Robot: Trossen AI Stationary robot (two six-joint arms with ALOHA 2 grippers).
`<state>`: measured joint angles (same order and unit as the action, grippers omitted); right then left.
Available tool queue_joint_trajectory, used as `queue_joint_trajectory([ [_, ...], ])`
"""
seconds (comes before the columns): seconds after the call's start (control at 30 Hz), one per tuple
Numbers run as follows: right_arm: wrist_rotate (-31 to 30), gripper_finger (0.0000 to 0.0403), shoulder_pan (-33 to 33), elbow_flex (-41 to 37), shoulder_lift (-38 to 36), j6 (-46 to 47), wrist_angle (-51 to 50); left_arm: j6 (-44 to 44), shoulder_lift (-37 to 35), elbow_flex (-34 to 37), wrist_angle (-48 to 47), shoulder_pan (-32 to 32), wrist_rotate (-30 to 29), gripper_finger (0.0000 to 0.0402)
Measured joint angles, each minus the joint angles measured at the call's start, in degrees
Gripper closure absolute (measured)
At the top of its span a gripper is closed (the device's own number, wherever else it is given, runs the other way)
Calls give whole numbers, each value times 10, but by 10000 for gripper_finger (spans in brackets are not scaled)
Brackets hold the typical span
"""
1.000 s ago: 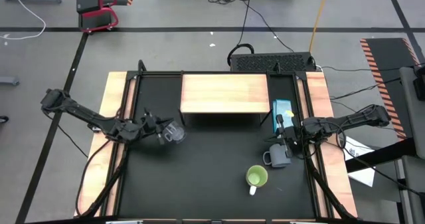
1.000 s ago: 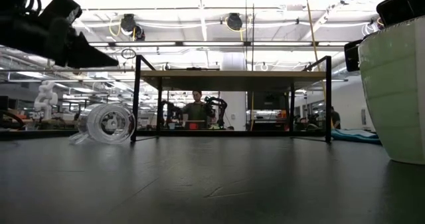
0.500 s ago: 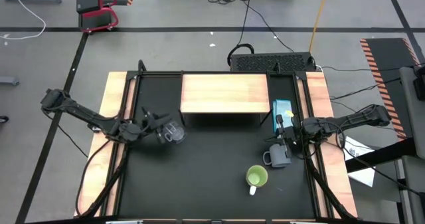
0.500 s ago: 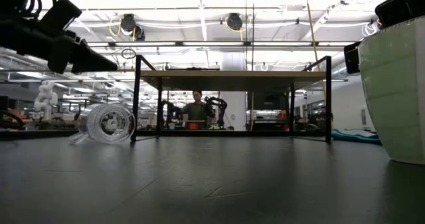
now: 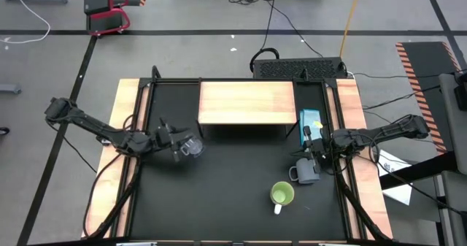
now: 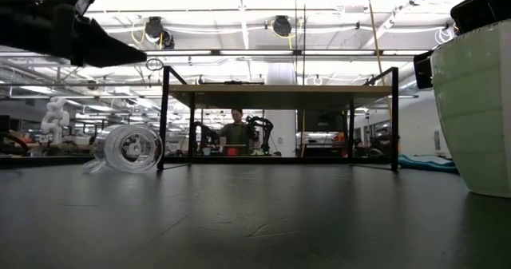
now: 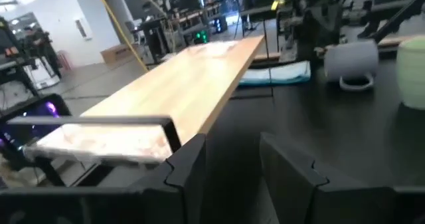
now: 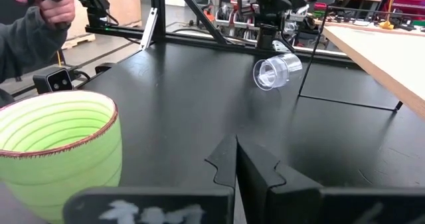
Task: Stack small to large cups/mugs on shelf
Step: Put the gray mug on the shelf
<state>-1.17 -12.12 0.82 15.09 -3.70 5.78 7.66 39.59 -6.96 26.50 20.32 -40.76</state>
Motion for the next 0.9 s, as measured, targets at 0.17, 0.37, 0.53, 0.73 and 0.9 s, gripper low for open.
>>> queue_joint_trajectory([
  [0.17,0,403,0,0,0,0,0,-44,-1,0,-51,0,-94,256],
  [0.37,0,403,0,0,0,0,0,-68,-19,0,-90,0,-109,256],
  [0.53,0,403,0,0,0,0,-3,-109,-51,0,-173,0,-90,256],
  [0.73,7,403,0,0,0,0,-4,-234,-95,0,-340,0,-25,256],
  [0.9,17,403,0,0,0,2,-4,-288,-126,0,-385,0,64,256],
])
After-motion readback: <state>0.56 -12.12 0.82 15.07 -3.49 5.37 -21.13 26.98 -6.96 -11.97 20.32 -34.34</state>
